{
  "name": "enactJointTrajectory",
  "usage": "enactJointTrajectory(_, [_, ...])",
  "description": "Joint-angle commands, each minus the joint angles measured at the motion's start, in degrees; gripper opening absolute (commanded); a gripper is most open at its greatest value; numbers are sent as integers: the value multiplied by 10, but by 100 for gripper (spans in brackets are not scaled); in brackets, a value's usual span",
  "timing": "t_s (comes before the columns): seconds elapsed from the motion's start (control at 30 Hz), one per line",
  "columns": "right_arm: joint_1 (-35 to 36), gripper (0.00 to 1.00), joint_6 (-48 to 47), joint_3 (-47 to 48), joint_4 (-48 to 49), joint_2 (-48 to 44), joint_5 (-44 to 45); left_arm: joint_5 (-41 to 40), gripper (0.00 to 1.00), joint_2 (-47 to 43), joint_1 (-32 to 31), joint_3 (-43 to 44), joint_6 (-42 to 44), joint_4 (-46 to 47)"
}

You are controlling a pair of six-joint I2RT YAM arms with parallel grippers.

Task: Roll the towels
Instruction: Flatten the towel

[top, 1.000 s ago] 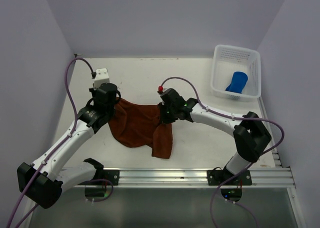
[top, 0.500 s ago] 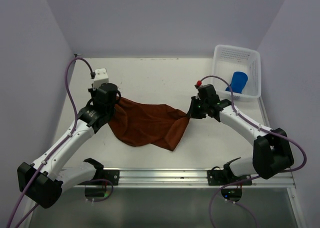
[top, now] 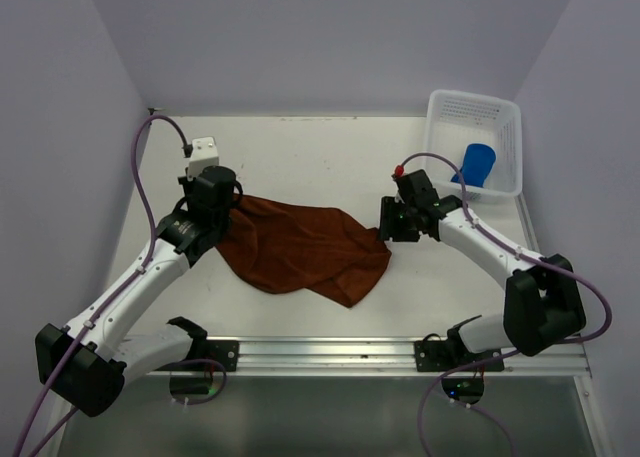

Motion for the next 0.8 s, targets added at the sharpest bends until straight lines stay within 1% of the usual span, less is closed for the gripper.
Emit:
enactJointTrajectory(0.0, [2, 48, -17, 25, -7, -18, 29, 0, 0, -2, 5, 1, 2, 25])
enactJointTrajectory(0.1, [1, 45, -20, 25, 6, -9, 33, 4, 0, 0, 5, 0, 2, 26])
enactJointTrajectory(0.33, [2, 44, -41, 53, 40, 40, 29, 5, 0, 2, 5, 0, 4, 27])
enactJointTrajectory(0.53, [2, 43, -70, 96, 40, 93, 33, 4, 0, 5, 5, -1, 7, 29])
enactJointTrajectory(0.77, [2, 41, -93, 104, 45, 124, 46, 3, 0, 7, 5, -2, 10, 30])
